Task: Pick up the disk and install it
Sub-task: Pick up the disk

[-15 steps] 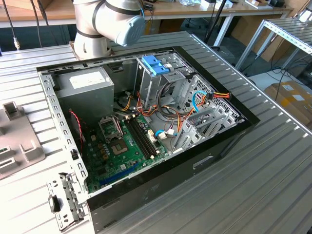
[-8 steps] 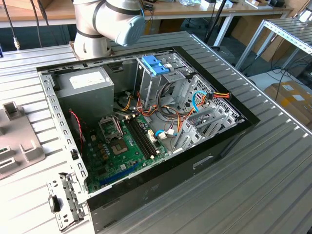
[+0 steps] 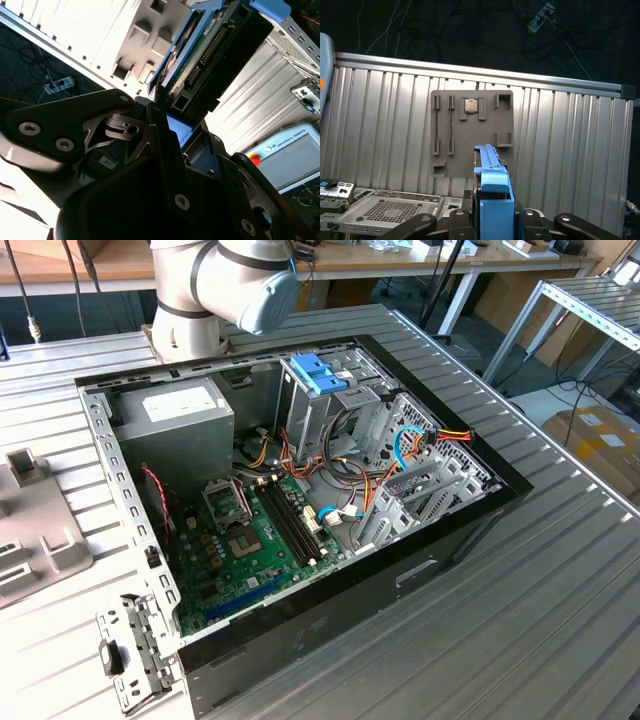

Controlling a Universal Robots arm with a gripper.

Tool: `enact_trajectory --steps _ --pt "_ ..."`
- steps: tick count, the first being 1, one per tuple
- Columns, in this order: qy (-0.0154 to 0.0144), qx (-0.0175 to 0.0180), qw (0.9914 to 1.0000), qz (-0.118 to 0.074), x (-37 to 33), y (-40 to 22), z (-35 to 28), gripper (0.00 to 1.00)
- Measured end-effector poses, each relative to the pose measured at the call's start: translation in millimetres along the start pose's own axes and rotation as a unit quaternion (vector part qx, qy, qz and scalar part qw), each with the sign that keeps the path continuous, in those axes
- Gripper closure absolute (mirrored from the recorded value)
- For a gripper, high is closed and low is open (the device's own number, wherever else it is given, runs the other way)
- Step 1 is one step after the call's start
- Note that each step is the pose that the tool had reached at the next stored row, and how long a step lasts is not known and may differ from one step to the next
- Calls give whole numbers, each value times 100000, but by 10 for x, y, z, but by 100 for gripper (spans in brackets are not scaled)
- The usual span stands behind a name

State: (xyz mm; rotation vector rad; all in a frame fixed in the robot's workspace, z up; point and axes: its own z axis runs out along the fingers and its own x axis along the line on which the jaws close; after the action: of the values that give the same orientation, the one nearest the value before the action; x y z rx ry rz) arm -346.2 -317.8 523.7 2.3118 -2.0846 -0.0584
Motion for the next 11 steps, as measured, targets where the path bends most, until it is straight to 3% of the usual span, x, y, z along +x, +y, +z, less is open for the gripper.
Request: enact_trajectory --steps 11 --pt "2 -4 100000 -3 49 -21 4 63"
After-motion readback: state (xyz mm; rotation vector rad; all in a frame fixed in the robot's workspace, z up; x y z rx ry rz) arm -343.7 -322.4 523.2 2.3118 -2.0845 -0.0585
